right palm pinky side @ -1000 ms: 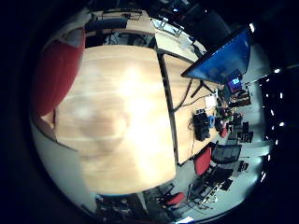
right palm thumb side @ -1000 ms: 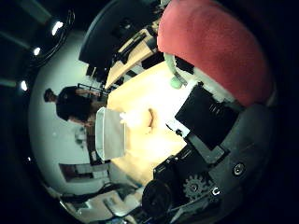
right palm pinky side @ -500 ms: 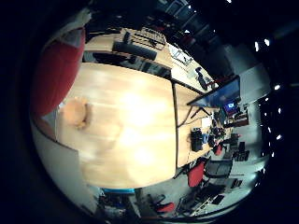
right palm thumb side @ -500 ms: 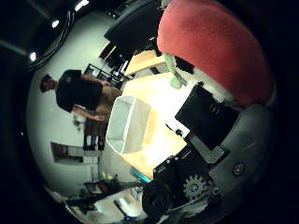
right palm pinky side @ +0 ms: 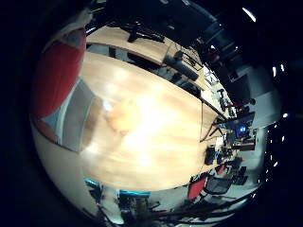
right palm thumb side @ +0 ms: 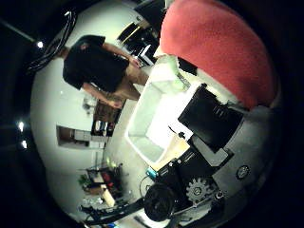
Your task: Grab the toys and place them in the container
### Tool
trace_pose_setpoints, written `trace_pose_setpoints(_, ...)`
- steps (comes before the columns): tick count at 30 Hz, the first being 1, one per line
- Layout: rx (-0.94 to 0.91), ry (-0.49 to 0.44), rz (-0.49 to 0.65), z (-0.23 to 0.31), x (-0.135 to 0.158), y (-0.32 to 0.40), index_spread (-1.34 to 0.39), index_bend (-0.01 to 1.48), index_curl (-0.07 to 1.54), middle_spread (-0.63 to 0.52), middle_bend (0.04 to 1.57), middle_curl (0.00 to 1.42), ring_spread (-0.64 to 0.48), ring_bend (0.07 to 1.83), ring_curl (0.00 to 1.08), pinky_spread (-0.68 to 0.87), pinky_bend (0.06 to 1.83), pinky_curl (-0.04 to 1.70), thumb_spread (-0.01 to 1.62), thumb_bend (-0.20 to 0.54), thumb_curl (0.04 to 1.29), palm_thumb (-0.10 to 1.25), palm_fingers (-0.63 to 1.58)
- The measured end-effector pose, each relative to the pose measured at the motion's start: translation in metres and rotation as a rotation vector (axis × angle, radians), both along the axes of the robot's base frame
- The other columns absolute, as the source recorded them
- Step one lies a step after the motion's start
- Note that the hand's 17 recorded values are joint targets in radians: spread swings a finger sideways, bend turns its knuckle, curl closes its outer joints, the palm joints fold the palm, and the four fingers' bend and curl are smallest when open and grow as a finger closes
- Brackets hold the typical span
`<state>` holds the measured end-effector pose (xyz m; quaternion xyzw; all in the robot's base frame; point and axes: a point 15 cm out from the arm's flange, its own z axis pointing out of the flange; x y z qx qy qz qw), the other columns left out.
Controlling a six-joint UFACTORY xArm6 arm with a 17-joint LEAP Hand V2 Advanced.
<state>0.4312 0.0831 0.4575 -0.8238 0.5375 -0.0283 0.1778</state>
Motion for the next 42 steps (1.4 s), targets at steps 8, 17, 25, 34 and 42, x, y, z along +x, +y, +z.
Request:
trace_pose_setpoints(8,0.011,0.011,0.105,-0.013,-0.023,0.074,-0.6,0.31,0.7,-0.41,0.91,0.58,-0.35,1.21,0.48,-0.52,1.12,0.46,0.98,-0.017,0.34,1.04,1.19)
trace_pose_setpoints(17,0.004,0.06,0.216,-0.036,-0.055,0.132,-0.61,0.3,0.71,-0.41,0.9,0.58,-0.35,1.21,0.48,-0.53,1.09,0.46,1.0,-0.014,0.34,1.05,1.19)
trace_pose_setpoints(25,-0.014,0.074,0.25,-0.049,-0.066,0.171,-0.62,0.29,0.72,-0.42,0.9,0.58,-0.35,1.21,0.48,-0.54,1.08,0.47,1.0,-0.015,0.34,1.06,1.19)
trace_pose_setpoints(34,-0.091,0.063,0.238,-0.057,-0.061,0.175,-0.62,0.27,0.74,-0.41,0.89,0.58,-0.35,1.21,0.48,-0.54,1.08,0.47,1.01,-0.015,0.34,1.06,1.19)
trace_pose_setpoints(42,-0.106,0.054,0.215,-0.056,-0.059,0.167,-0.62,0.27,0.75,-0.41,0.89,0.58,-0.35,1.2,0.48,-0.54,1.09,0.48,1.02,-0.014,0.33,1.06,1.2)
